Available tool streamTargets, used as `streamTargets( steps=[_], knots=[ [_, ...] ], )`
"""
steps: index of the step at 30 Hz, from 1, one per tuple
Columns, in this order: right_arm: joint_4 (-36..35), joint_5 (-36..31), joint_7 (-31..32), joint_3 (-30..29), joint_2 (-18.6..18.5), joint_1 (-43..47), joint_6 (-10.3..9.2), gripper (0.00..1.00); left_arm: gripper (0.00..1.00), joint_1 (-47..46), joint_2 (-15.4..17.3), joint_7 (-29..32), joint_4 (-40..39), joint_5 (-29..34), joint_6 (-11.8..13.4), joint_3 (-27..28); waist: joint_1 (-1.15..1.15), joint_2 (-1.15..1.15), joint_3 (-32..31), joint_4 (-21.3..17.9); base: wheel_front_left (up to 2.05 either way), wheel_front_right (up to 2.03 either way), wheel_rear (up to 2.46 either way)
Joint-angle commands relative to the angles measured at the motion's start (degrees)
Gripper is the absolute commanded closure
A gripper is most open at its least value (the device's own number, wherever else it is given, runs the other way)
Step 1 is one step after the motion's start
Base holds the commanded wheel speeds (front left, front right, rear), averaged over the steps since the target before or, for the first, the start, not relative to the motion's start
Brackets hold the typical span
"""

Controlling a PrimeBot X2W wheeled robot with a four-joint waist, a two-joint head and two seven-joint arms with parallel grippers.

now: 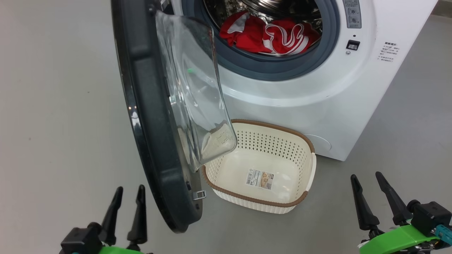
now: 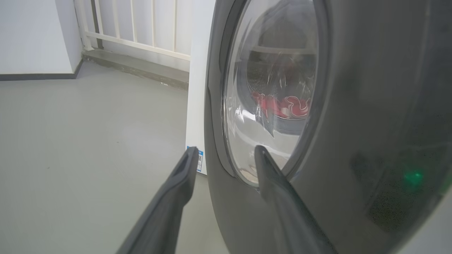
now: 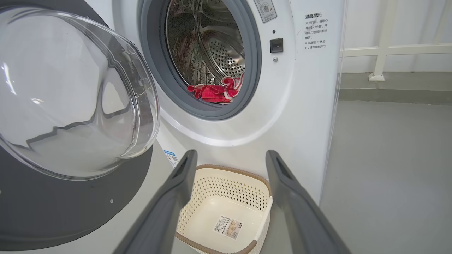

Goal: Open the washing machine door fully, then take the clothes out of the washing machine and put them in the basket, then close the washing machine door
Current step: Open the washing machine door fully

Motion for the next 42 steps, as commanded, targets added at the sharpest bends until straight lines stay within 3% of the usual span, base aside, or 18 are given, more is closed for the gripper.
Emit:
streamTargets(
  steps=[1, 8, 14, 19, 23, 28, 32, 42],
  knots=[
    [-1.51, -0.83, -0.36, 1.04, -0.39, 0.1, 0.37, 0.0, 1.0, -0.77, 0.65, -0.69, -1.71, 0.25, -0.17, 1.96, 0.0, 0.0, -0.05, 0.03, 0.0, 0.0, 0.0],
    [-1.58, -0.92, -0.36, 1.07, -0.24, 0.08, 0.37, 0.0, 1.0, -1.65, 0.65, -0.69, -5.91, -0.21, 0.36, 4.31, 0.0, 0.0, -0.37, 0.12, 0.0, 0.0, 0.0],
    [-1.57, -0.93, -0.36, 1.34, -0.22, 0.13, 0.37, 0.0, 1.0, -3.02, 0.65, -0.69, -16.19, 0.94, 1.35, 5.83, 0.0, 0.0, -0.57, 0.14, 0.0, 0.0, 0.0],
    [-1.53, -0.91, -0.36, 1.33, -0.31, -0.01, 0.37, 0.0, 1.0, -3.53, 0.65, -0.69, -26.87, 2.74, 2.54, 2.09, 0.0, 0.0, -0.36, -0.01, 0.0, 0.0, 0.0],
    [-1.65, -1.03, -0.36, 1.42, -0.39, -0.24, 0.37, 0.0, 1.0, -2.79, 0.65, -0.69, -30.39, 4.53, 2.64, -4.36, 0.0, 0.0, -0.03, -0.19, 0.0, 0.0, 0.0],
    [-1.6, -1.07, -0.36, 1.54, -0.47, -0.6, 0.37, 0.0, 1.0, -1.73, 0.65, -0.69, -28.48, 4.49, 2.46, -13.61, 0.0, 0.0, 0.34, -0.45, 0.0, 0.0, 0.0],
    [-1.53, -1.07, -0.36, 1.82, -0.44, -0.89, 0.37, 0.0, 1.0, -1.46, 0.65, -0.69, -24.44, 2.63, 2.82, -17.98, 0.0, 0.0, 0.59, -0.77, 0.0, 0.0, 0.0],
    [-1.51, -1.12, -0.36, 1.82, -0.42, -1.38, 0.37, 0.0, 1.0, -1.94, 0.65, -0.69, -13.92, -0.79, 3.62, -20.26, 0.0, 0.0, 1.27, -1.07, 0.0, 0.0, 0.0]
  ],
)
